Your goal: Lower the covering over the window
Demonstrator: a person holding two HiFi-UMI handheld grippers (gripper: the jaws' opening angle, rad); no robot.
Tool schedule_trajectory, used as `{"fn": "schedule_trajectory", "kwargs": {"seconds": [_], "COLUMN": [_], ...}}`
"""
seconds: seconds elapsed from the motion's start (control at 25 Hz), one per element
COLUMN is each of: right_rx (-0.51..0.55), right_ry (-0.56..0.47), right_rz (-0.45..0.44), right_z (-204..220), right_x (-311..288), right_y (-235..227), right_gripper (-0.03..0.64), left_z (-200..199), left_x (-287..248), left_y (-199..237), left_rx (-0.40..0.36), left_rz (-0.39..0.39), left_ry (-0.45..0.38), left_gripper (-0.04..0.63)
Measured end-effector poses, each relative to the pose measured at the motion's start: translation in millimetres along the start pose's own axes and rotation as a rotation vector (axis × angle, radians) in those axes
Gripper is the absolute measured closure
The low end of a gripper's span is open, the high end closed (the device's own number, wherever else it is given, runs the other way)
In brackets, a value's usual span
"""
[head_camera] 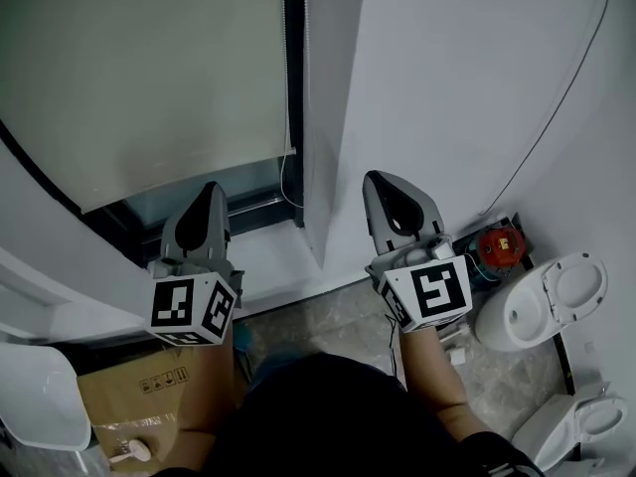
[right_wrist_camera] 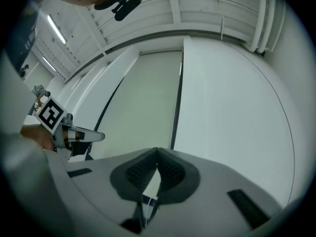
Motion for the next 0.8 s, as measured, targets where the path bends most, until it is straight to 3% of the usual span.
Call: {"fn": "schedule_trajectory", "kwargs": {"seconds": [0.24,0.8], "right_rx": [0.009,-0.011], "right_ry": [-0.054,-0.037], "right_rz": [0.045,0.037], "right_z": [-26,-17], "right_x": [7,3], "right_y": [-8,6], "right_gripper": [0.604,0.604], "left_z": [-28,-24], "left_x": [2,3], "left_y": [-18,-22], "left_rx": [-0.045,-0.05], "left_rz": [0.018,0.053], "left_ry": [-0.039,-0.028], "left_gripper": [0.584,0.584]}}
Point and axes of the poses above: the fingertips, and each gripper's own axes: x backward along the fingers, y to its left, z out of its underside, the point moved 5 cm from there along x, backward along the fingers, and after that the axes turned 2 degrees about z, right-handed, at the moved point
